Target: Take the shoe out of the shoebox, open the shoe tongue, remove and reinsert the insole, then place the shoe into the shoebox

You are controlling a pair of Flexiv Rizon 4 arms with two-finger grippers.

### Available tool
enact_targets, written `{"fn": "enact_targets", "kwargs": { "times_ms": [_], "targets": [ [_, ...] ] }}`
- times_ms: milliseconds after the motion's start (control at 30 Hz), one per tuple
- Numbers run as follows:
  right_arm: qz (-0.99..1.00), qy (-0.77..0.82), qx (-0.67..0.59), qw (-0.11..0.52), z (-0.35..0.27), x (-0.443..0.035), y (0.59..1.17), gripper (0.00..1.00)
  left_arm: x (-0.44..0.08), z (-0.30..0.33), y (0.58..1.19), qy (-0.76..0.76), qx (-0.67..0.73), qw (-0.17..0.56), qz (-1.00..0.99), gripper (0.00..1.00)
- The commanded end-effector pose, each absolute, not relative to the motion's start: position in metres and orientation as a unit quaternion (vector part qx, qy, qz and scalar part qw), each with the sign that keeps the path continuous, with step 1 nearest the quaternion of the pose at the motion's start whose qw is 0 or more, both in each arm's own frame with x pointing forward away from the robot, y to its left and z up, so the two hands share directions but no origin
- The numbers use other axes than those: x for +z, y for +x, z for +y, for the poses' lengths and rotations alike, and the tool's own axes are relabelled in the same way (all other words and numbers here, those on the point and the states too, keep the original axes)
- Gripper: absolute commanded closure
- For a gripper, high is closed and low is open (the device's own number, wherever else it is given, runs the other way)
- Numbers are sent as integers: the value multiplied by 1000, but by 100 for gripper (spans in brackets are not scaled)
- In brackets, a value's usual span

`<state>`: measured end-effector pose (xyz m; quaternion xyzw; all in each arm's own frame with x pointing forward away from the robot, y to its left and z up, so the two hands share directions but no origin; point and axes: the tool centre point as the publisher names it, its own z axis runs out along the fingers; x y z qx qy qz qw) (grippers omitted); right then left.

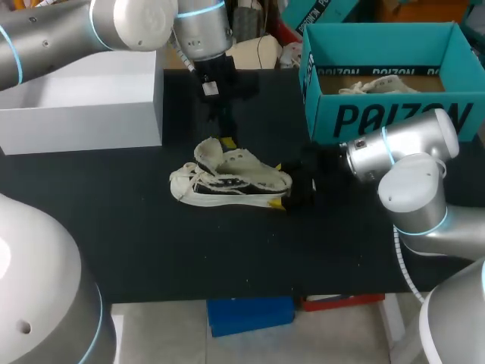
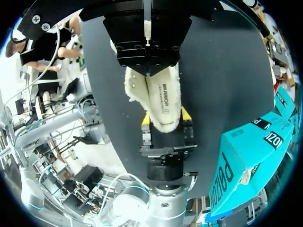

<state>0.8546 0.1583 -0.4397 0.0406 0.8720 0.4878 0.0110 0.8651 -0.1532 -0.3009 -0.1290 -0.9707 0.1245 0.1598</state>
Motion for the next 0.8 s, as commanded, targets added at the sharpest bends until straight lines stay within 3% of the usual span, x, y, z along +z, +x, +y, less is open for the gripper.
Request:
{"fn": "enact_targets", "kwargs": {
  "times_ms": [33,800],
  "targets": [
    [872,41,487,11,160,-445,855,100,-319,-157,865,-139,119,179,-967,100],
    [872,41,487,11,160,-445,855,100,-373,-167,851,-129,82,206,-967,100]
  ]
}}
